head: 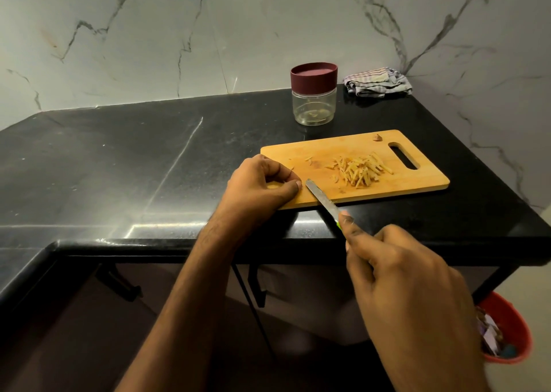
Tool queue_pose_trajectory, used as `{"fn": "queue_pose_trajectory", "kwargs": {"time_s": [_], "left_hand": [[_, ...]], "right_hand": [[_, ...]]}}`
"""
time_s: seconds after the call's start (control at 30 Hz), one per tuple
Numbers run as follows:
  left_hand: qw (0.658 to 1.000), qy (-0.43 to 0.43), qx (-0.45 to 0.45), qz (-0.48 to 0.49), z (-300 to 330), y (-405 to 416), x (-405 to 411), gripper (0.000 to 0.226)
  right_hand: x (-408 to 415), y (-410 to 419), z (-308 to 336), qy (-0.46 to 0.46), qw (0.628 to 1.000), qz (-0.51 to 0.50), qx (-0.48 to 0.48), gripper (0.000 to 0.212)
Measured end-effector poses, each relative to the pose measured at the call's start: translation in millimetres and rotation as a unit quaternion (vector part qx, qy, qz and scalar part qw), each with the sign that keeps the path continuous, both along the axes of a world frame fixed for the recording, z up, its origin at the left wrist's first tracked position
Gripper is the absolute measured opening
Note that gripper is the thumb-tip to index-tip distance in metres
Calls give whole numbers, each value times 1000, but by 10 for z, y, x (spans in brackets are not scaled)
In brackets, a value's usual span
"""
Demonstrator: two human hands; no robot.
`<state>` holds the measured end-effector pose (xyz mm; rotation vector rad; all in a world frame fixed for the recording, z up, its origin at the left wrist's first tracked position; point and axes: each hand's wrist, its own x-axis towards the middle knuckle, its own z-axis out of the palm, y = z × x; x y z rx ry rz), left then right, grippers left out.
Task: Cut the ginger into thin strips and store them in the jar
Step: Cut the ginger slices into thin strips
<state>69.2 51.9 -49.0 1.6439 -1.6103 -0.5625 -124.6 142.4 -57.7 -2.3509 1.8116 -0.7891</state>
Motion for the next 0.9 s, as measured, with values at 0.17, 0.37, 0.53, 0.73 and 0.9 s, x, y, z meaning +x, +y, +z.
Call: {"fn": "queue_pose_trajectory", "kwargs": {"time_s": [0.17,0.37,0.53,0.73,0.9], "left_hand": [[999,-44,-28,-16,-35,3,14,6],[988,-134,-55,-59,-27,39,-69,22],[971,-216,-32,-98,-32,11,-123,43],[976,-202,-35,-77,-49,-5,-104,48],[982,-169,-44,-70,-49,18,-92,34]], "right_hand": [[-9,-14,-38,-12,1000,-4,1,48],[-52,-50,-66,-22,999,-7,29,46],[-68,-90,-105,-42,999,1,26,43],[-117,-106,-111,-70,998,8,1,43],[-120,-113,-117,-77,997,20,-8,46]]}}
